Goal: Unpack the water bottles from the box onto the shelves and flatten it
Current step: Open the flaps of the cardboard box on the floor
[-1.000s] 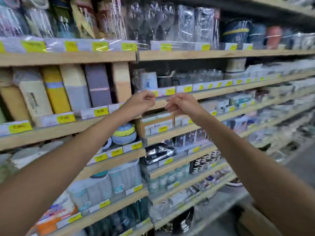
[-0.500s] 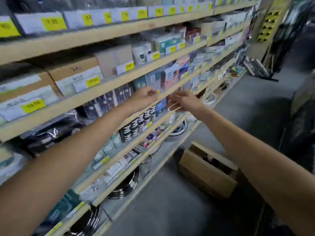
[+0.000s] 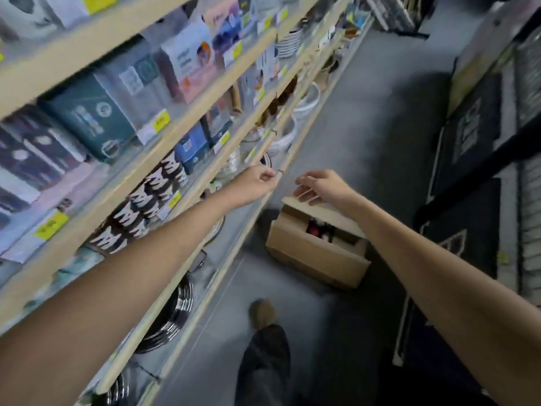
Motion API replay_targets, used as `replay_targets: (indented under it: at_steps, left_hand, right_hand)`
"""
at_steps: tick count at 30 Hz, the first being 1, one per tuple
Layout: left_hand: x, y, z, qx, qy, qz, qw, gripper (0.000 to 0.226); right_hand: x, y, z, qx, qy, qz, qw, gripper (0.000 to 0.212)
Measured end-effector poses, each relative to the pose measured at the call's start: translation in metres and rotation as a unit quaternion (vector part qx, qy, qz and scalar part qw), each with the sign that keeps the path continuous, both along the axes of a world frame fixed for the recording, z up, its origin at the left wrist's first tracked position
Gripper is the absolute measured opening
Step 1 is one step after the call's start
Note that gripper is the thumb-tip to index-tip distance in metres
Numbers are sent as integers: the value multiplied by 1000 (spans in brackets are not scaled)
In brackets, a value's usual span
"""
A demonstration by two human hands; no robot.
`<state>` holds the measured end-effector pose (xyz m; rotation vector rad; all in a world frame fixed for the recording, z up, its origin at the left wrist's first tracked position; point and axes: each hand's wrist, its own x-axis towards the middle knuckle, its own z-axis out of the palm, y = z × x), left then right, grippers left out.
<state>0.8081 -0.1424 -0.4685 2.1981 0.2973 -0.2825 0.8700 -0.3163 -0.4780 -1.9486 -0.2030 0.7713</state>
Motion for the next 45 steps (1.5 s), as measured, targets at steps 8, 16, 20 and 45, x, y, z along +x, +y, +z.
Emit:
replay_targets:
  at_steps: [8,16,20,45]
  left_hand:
    - [133,-27,-106,38,122,-96,987,34]
    - [191,-86,-212,41,204,-164,964,43]
    - [197,-119,-290,22,226,-164,960,43]
    - [139,-139,-488,194,220,-210,932,35]
  right_hand:
    - [106,-30,-109,-49,76,-99,991,17]
    - [134,-77,-219,-76,180,-148,969,21]
    - [138,-105,-287,-91,198,-151,964,26]
    - [77,-119,-506,-243,186,-131,943,35]
